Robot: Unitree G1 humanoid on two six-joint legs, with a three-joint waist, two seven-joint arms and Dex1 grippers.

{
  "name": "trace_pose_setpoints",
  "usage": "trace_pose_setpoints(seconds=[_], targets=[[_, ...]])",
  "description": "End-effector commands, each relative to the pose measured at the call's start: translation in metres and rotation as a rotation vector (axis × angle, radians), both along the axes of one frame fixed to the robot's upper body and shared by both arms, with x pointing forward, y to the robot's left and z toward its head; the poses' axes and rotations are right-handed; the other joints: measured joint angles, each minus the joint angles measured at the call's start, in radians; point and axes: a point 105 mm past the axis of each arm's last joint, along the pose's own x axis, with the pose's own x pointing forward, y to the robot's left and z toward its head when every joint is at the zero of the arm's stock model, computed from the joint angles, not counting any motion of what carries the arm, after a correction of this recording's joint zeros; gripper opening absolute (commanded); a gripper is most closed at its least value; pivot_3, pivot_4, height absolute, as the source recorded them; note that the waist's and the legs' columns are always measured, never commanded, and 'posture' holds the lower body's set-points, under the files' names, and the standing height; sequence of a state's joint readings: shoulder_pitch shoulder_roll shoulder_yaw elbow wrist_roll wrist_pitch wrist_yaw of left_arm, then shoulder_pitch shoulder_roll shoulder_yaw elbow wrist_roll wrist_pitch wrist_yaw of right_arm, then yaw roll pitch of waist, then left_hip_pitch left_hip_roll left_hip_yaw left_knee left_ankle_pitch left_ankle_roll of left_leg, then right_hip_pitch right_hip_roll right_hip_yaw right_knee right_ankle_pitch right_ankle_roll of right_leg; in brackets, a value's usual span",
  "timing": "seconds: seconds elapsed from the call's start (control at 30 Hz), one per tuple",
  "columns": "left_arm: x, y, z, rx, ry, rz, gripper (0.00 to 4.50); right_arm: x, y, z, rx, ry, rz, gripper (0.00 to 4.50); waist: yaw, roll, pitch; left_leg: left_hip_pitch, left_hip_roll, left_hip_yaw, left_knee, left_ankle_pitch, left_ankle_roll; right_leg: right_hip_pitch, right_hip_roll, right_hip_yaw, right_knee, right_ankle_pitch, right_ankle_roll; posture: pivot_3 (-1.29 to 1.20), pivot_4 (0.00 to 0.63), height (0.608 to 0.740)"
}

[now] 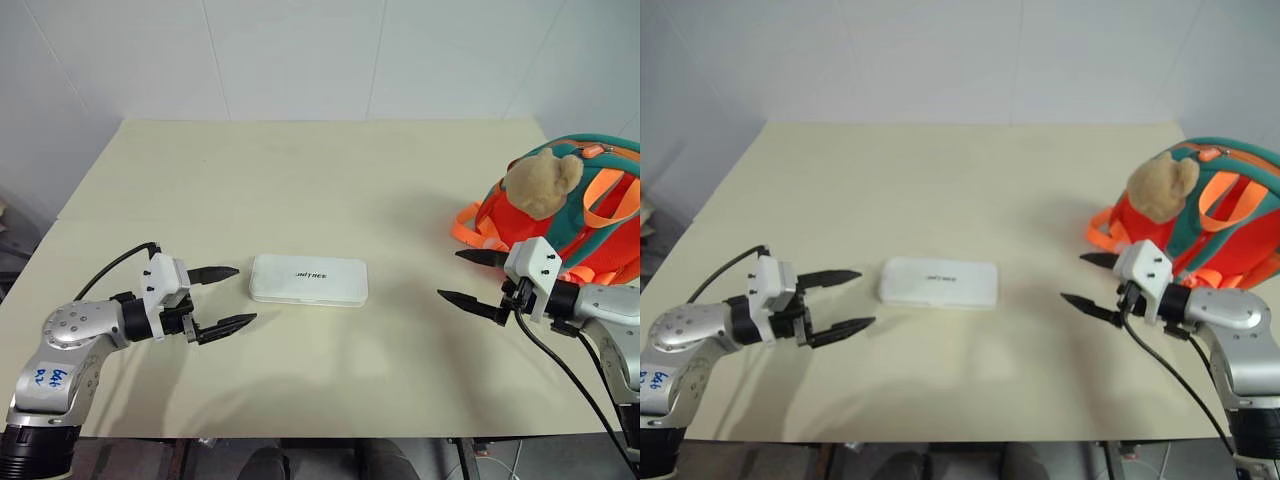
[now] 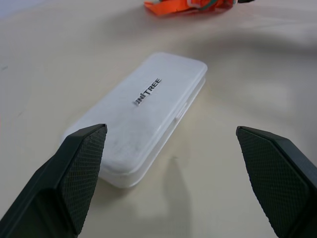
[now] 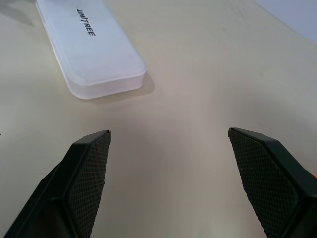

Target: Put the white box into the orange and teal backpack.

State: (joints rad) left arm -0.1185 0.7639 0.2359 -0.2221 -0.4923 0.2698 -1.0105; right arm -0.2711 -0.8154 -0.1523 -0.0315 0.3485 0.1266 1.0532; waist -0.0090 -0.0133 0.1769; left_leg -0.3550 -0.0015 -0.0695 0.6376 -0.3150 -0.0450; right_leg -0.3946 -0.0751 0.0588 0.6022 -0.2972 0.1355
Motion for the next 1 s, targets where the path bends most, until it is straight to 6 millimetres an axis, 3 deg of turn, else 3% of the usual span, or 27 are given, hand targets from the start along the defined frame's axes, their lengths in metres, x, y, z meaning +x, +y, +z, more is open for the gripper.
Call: trace_pose_setpoints(seconds=[0.03, 0.23, 0.4, 0.43, 0.67, 1.0], targets=[[0.000, 0.014, 0.010, 0.013, -0.056, 0.042, 3.59, 0.005, 0.014, -0.001, -0.012, -0.029, 0.031, 3.92, 0.000, 0.000, 0.000, 0.000, 0.000, 0.000, 0.000, 0.000, 0.000, 0.000, 0.000, 0.000, 0.000, 0.000, 0.000, 0.00, 0.150, 0.740], [0.003, 0.030, 0.011, 0.022, -0.067, 0.099, 1.76, 0.011, 0.043, -0.001, 0.000, -0.063, 0.048, 1.85, 0.003, 0.000, 0.000, 0.000, 0.000, 0.000, 0.000, 0.000, 0.000, -0.001, 0.000, 0.000, 0.000, 0.000, 0.000, 0.00, 0.150, 0.740], [0.004, 0.040, 0.008, 0.049, -0.049, 0.127, 0.18, 0.016, 0.052, -0.005, -0.002, -0.043, 0.033, 0.11, 0.005, 0.000, 0.000, -0.001, 0.000, 0.000, 0.000, 0.000, 0.000, -0.001, -0.001, 0.000, 0.000, 0.000, 0.000, 0.00, 0.150, 0.740], [0.009, 0.044, 0.005, 0.062, -0.052, 0.163, 0.00, 0.017, 0.054, -0.009, -0.009, -0.022, 0.030, 0.13, 0.005, 0.000, 0.000, -0.001, 0.000, 0.000, 0.000, 0.000, 0.000, -0.001, -0.001, -0.001, 0.000, 0.000, 0.000, 0.00, 0.150, 0.740], [0.037, 0.055, -0.022, 0.132, -0.025, 0.316, 0.00, 0.029, 0.057, -0.038, -0.068, 0.069, -0.031, 0.12, 0.005, 0.000, 0.000, -0.001, -0.001, 0.000, 0.000, 0.000, 0.000, -0.002, -0.001, -0.001, 0.001, 0.000, 0.000, 0.00, 0.150, 0.740], [0.069, 0.021, -0.046, 0.069, 0.016, 0.322, 0.00, 0.048, 0.075, -0.066, -0.052, 0.128, -0.053, 0.12, -0.002, 0.000, 0.000, -0.002, -0.001, 0.001, 0.000, 0.000, -0.001, -0.004, 0.000, -0.001, 0.007, 0.000, 0.000, 0.00, 0.150, 0.740]])
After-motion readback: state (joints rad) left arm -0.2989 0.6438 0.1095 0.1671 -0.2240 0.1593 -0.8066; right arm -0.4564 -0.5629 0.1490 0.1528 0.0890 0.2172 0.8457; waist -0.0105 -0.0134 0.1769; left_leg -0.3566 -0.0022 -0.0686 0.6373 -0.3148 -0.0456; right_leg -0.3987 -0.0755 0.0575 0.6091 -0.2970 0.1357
